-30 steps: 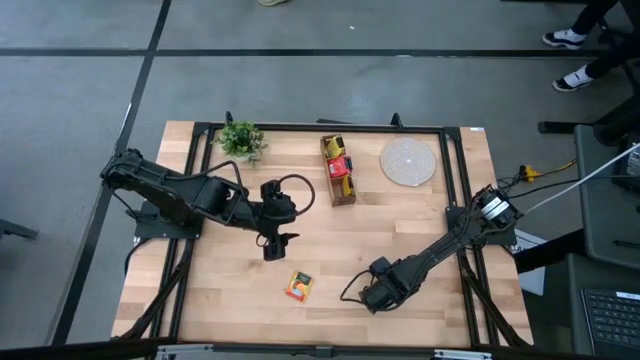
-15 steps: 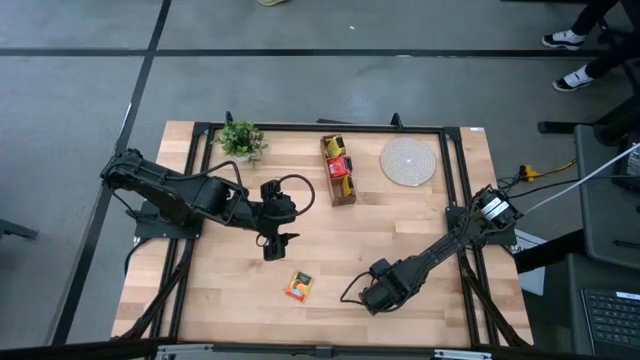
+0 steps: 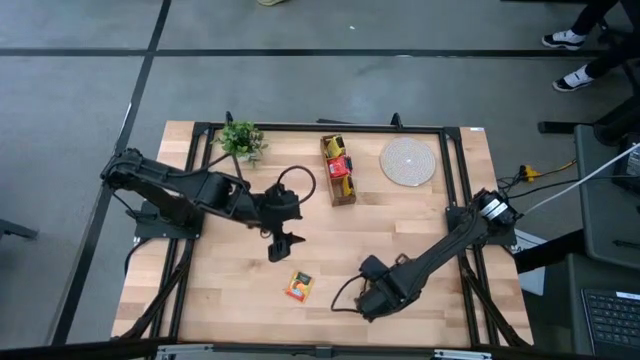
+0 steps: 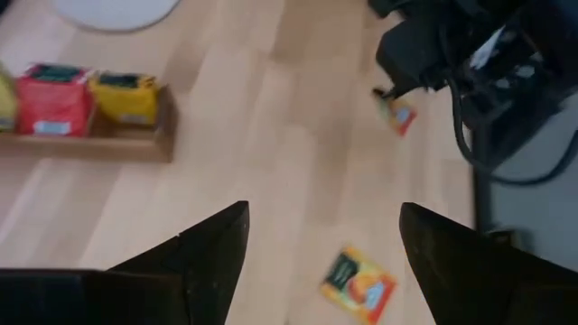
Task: Pick & Place Tea
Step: Put the orange tea bag into the left section of the wooden organizer
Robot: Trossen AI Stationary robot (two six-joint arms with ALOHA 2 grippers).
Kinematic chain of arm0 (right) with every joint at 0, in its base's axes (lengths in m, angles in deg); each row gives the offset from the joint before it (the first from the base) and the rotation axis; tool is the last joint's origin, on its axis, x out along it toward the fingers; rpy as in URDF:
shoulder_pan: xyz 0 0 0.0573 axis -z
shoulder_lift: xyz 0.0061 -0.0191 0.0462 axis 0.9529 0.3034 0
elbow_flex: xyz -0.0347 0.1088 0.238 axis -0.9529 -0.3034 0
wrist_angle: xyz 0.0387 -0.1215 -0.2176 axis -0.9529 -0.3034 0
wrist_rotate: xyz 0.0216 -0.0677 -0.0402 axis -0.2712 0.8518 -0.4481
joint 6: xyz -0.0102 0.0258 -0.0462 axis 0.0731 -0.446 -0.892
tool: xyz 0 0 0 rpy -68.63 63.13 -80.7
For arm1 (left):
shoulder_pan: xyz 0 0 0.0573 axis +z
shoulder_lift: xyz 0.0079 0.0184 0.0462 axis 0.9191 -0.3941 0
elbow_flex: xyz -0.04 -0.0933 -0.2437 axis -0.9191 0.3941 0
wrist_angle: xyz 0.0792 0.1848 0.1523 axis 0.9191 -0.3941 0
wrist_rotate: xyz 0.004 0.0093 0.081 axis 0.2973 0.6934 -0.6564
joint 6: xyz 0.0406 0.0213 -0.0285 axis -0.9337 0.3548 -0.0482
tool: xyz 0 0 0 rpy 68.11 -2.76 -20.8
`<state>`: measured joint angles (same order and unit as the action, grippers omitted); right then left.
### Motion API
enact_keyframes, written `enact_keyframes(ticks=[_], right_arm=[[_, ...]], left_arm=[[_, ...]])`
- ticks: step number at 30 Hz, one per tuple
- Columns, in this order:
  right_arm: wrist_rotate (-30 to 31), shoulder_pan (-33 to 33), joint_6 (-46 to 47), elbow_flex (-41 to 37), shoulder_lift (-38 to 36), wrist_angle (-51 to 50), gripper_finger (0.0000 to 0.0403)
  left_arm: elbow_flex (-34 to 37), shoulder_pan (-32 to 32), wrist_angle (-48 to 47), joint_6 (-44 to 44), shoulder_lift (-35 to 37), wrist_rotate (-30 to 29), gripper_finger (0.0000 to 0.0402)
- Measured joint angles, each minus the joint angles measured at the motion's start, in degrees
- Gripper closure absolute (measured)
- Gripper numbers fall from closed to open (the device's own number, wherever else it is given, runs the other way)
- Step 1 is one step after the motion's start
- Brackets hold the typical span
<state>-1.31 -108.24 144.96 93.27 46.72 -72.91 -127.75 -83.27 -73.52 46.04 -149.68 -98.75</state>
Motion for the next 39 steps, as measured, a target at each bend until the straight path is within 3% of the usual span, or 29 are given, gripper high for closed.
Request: enact_keyframes(ticks=[4, 9, 13, 18, 34, 39], right_arm=[[8.3, 0.0, -8.4, 8.0, -0.1, -9.1, 0.0400], [18.9, 0.0, -23.3, 16.4, -0.2, -13.6, 0.0400], [23.6, 0.4, -34.3, 20.9, -0.2, -13.3, 0.0400], [27.9, 2.3, -41.1, 24.6, -0.2, -13.3, 0.0400], [29.2, 8.3, -60.0, 26.8, -0.3, -7.5, 0.0400], [29.0, 9.2, -61.0, 26.8, -0.3, -6.7, 0.0400]], left_arm=[[0.0, 1.8, 4.6, -0.1, 0.0, 3.2, 0.0121], [0.0, 4.6, 8.2, 0.0, 0.0, 9.1, 0.0121], [0.0, 6.2, 9.4, 0.8, 0.0, 11.9, 0.0121], [0.0, 6.9, 9.6, 4.5, 0.0, 11.9, 0.0121], [0.0, 8.7, 10.5, 12.5, -4.3, 13.4, 0.0121], [0.0, 9.6, 10.3, 12.5, -5.1, 13.7, 0.0121]])
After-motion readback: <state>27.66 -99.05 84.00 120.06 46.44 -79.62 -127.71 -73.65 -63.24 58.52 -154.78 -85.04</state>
